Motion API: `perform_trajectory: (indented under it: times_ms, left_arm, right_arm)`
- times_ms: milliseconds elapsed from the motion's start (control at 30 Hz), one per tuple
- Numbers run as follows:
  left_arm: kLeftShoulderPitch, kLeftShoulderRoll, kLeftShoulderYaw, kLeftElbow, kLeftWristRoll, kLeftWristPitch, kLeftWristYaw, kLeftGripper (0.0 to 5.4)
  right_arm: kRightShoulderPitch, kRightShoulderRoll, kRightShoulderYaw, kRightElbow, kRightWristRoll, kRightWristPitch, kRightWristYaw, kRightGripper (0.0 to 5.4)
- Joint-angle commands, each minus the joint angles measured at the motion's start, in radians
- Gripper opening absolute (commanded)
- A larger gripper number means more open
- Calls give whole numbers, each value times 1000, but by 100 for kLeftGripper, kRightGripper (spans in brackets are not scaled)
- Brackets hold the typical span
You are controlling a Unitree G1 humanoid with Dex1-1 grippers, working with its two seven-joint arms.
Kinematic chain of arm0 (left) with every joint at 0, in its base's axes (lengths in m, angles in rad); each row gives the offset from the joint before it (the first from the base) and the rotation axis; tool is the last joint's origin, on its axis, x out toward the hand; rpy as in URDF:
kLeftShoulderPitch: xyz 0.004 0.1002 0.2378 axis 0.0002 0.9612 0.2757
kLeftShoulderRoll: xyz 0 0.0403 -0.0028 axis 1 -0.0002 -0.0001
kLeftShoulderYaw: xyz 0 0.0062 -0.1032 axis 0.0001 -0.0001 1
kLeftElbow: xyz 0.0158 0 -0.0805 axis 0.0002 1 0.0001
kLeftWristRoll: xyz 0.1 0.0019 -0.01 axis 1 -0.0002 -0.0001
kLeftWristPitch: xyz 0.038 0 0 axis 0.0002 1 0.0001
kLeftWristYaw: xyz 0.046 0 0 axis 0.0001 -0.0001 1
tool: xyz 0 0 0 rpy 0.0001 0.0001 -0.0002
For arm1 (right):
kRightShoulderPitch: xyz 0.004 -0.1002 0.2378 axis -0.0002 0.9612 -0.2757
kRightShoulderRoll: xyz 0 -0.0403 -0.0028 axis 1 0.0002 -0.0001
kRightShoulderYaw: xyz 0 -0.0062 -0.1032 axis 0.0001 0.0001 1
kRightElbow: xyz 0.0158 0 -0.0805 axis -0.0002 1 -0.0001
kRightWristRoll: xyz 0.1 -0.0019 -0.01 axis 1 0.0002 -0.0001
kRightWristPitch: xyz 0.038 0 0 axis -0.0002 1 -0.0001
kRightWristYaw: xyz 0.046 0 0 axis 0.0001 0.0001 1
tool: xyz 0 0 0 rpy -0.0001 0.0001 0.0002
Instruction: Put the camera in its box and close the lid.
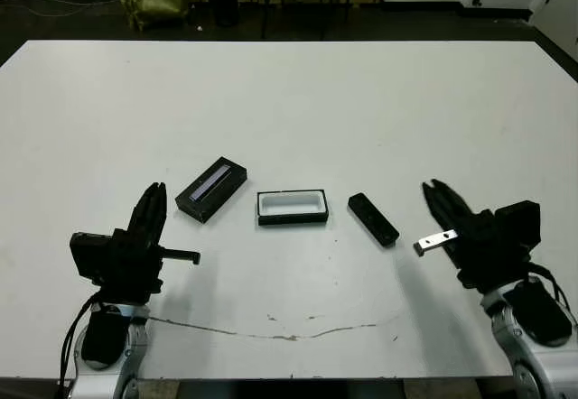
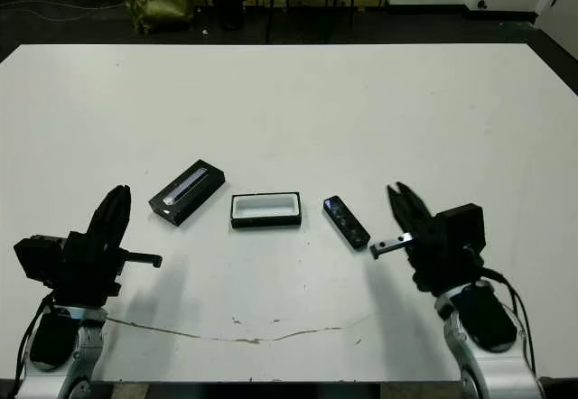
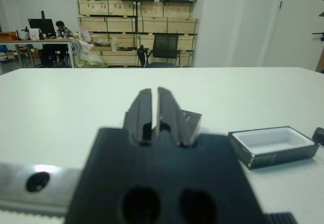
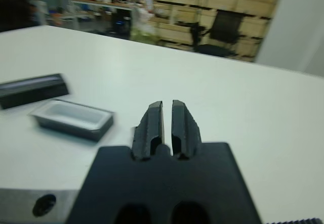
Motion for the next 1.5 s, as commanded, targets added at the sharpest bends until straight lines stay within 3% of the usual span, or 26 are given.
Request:
perform_trajectory:
  times_ms: [33, 267, 367, 833, 1133, 1400, 1500]
  left_arm:
    - [11, 6, 0, 18, 1, 2, -4, 2]
    - [14, 3, -3, 6, 5, 22, 2, 2]
    - [14, 0, -3, 13, 3, 8, 0, 0]
    - [18, 0, -7, 12, 6, 10, -1, 0]
    - [18, 0, -10, 19, 6, 6, -1, 0]
    - [26, -1, -15, 3, 10, 24, 6, 0]
    - [25, -3, -15, 9, 9, 14, 6, 0]
  right_arm:
    - [23, -40, 19, -36, 26, 44, 42, 0]
    - [14, -128, 61, -95, -3, 187, 47, 0]
    - [14, -151, 79, -84, -25, 202, 52, 37]
    - [-1, -174, 131, -56, -87, 209, 53, 351]
    - [-15, -151, 133, -44, -62, 268, 50, 537]
    - [-39, -108, 148, 9, -78, 310, 12, 537]
    - [-49, -96, 155, 33, -91, 309, -3, 499]
